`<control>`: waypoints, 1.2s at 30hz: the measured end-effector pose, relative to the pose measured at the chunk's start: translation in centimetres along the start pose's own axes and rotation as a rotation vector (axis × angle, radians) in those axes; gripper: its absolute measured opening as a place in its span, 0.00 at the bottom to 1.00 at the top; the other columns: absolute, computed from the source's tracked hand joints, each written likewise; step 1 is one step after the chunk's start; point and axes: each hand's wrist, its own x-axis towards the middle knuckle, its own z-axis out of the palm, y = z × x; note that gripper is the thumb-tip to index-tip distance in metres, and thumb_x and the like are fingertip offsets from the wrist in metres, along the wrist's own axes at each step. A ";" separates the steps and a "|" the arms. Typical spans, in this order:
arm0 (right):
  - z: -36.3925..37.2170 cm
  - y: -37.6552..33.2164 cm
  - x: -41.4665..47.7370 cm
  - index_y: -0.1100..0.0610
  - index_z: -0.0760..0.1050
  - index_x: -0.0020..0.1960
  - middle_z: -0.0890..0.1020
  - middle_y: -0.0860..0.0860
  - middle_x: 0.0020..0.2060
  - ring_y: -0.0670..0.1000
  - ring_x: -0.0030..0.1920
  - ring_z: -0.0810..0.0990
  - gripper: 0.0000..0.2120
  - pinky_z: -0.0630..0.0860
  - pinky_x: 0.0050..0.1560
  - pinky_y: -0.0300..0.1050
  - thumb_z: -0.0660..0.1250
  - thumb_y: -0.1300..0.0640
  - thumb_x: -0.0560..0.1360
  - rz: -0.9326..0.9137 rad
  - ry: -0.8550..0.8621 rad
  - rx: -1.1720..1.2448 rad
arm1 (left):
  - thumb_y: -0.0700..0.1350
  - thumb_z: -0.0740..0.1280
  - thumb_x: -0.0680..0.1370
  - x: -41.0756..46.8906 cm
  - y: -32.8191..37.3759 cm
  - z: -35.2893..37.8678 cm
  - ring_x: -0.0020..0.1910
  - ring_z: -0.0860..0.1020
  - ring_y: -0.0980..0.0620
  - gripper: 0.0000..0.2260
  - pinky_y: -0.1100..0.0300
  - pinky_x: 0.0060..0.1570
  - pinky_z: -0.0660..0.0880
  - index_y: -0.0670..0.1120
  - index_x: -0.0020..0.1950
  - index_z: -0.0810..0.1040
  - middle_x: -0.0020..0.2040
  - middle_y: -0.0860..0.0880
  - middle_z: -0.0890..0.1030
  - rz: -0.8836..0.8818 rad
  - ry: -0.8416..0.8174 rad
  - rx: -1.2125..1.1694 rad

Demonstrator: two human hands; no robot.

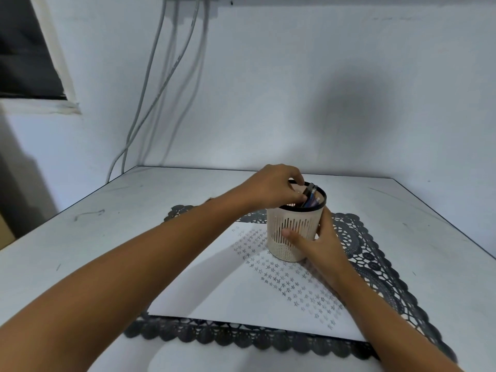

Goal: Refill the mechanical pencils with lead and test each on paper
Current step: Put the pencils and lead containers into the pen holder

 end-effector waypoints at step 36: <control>0.0 0.0 -0.1 0.48 0.61 0.66 0.77 0.46 0.55 0.43 0.52 0.77 0.35 0.78 0.34 0.33 0.73 0.61 0.65 0.008 -0.004 -0.044 | 0.46 0.66 0.75 -7.3 -13.9 -5.0 0.41 0.76 0.52 0.05 0.64 0.41 0.70 0.48 0.51 0.77 0.42 0.51 0.78 -0.139 0.024 0.250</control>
